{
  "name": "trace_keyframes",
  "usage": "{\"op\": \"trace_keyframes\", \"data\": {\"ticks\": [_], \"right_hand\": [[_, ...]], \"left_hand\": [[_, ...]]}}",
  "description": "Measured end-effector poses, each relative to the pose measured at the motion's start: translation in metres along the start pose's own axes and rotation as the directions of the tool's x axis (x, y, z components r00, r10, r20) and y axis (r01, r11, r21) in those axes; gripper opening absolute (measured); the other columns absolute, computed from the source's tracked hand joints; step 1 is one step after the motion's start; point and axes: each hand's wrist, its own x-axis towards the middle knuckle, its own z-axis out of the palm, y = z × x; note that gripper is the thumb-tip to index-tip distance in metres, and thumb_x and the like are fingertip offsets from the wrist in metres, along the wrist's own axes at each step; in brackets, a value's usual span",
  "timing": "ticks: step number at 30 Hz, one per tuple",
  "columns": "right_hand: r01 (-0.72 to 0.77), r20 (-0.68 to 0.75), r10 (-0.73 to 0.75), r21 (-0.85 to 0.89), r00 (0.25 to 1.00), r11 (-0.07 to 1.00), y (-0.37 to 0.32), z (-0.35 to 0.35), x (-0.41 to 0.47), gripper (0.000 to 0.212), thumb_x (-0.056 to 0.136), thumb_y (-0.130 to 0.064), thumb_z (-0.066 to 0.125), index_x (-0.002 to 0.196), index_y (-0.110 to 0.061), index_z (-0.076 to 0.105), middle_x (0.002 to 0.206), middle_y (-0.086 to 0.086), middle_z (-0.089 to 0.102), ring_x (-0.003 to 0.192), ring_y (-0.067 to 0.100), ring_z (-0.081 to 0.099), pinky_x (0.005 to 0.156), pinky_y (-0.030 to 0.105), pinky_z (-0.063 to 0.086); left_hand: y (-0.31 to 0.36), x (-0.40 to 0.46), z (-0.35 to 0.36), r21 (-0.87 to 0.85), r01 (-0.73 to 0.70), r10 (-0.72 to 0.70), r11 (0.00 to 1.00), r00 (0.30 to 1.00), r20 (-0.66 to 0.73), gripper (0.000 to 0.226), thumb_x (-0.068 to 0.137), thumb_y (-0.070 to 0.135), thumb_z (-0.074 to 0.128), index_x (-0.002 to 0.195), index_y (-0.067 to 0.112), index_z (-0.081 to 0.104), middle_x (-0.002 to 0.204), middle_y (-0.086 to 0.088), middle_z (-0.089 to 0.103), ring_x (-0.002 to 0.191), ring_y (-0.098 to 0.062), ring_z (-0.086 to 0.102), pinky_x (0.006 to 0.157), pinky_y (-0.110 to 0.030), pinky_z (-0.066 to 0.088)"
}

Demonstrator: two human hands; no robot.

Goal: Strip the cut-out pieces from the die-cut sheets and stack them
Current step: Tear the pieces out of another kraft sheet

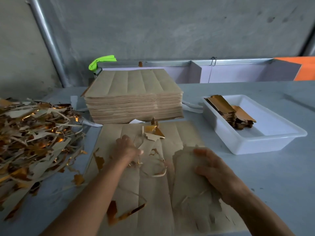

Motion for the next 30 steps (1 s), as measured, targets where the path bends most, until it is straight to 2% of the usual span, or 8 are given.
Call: {"op": "trace_keyframes", "data": {"ticks": [3, 7, 10, 14, 16, 19, 25, 30], "right_hand": [[0.130, -0.031, -0.128, 0.104, 0.991, 0.986, -0.003, -0.002, 0.005, 0.053, 0.094, -0.003, 0.050, 0.122, -0.048, 0.045, 0.116, -0.007, 0.046, 0.102, 0.022, 0.057, 0.068, 0.030, 0.059], [0.144, -0.195, -0.099, 0.232, 0.976, 0.962, -0.014, 0.002, 0.009, 0.029, 0.094, -0.005, 0.051, 0.098, -0.028, 0.068, 0.101, -0.005, 0.059, 0.086, 0.015, 0.061, 0.064, 0.024, 0.056], [0.174, -0.441, -0.002, 0.350, 0.897, 0.921, -0.019, -0.010, 0.013, 0.023, 0.094, -0.008, 0.052, 0.092, -0.024, 0.069, 0.096, -0.003, 0.055, 0.084, 0.017, 0.055, 0.067, 0.036, 0.054], [0.274, -0.677, 0.029, 0.337, 0.735, 0.901, -0.017, -0.025, 0.015, 0.025, 0.093, -0.005, 0.049, 0.103, -0.020, 0.066, 0.100, 0.001, 0.052, 0.080, 0.014, 0.049, 0.057, 0.028, 0.045], [0.247, -0.677, 0.012, 0.285, 0.736, 0.926, -0.011, -0.025, 0.015, 0.028, 0.093, -0.003, 0.048, 0.108, -0.019, 0.065, 0.108, 0.004, 0.052, 0.088, 0.020, 0.051, 0.063, 0.032, 0.046], [0.173, -0.576, -0.048, 0.163, 0.816, 0.971, -0.002, -0.016, 0.015, 0.023, 0.093, -0.004, 0.052, 0.101, -0.021, 0.065, 0.104, 0.000, 0.050, 0.086, 0.017, 0.050, 0.078, 0.037, 0.047], [0.173, -0.364, -0.193, -0.087, 0.911, 0.981, -0.002, 0.015, 0.021, 0.022, 0.094, -0.013, 0.053, 0.097, -0.030, 0.067, 0.089, -0.019, 0.050, 0.091, 0.013, 0.056, 0.085, 0.037, 0.052], [0.253, -0.308, -0.346, -0.303, 0.886, 0.919, -0.022, 0.011, 0.030, 0.016, 0.091, -0.014, 0.058, 0.096, -0.024, 0.070, 0.083, -0.025, 0.048, 0.075, -0.001, 0.051, 0.072, 0.018, 0.046]], "left_hand": [[-0.009, 0.008, -0.004, -0.036, 0.008, -0.009, 0.999, 1.000, -0.015, 0.046, 0.074, 0.021, 0.079, 0.110, 0.002, 0.058, 0.116, -0.014, 0.062, 0.107, -0.029, 0.060, 0.077, -0.028, 0.045], [-0.014, 0.008, -0.009, 0.054, 0.020, -0.020, 0.998, 1.000, -0.004, 0.020, 0.080, 0.012, 0.068, 0.099, 0.006, 0.068, 0.102, -0.013, 0.069, 0.094, -0.028, 0.065, 0.067, -0.027, 0.046], [-0.016, 0.005, -0.007, 0.157, -0.028, 0.040, 0.987, 0.997, -0.070, 0.023, 0.087, 0.009, 0.053, 0.106, 0.009, 0.065, 0.113, -0.013, 0.063, 0.101, -0.028, 0.061, 0.076, -0.031, 0.048], [-0.012, -0.004, -0.001, 0.167, -0.045, 0.052, 0.985, 0.998, -0.038, 0.039, 0.091, 0.031, 0.059, 0.121, 0.008, 0.052, 0.125, -0.013, 0.047, 0.109, -0.027, 0.053, 0.084, -0.033, 0.044], [-0.007, -0.009, 0.002, 0.223, -0.045, 0.050, 0.974, 0.999, -0.016, 0.060, 0.083, 0.048, 0.066, 0.124, 0.009, 0.048, 0.127, -0.012, 0.047, 0.114, -0.026, 0.050, 0.089, -0.033, 0.043], [-0.003, -0.012, 0.005, 0.208, -0.107, 0.111, 0.972, 0.994, -0.007, 0.055, 0.082, 0.043, 0.068, 0.122, 0.009, 0.051, 0.126, -0.010, 0.053, 0.115, -0.026, 0.051, 0.087, -0.033, 0.042], [-0.006, -0.016, -0.002, -0.222, -0.137, 0.128, 0.965, 0.990, -0.057, 0.015, 0.083, 0.015, 0.069, 0.074, 0.011, 0.057, 0.085, -0.008, 0.065, 0.079, -0.024, 0.059, 0.057, -0.024, 0.037], [-0.001, -0.035, -0.043, -0.810, -0.215, 0.260, 0.546, 0.962, -0.080, 0.011, 0.092, 0.012, 0.059, 0.087, 0.017, 0.067, 0.087, -0.004, 0.069, 0.078, -0.016, 0.063, 0.065, -0.025, 0.049]]}}
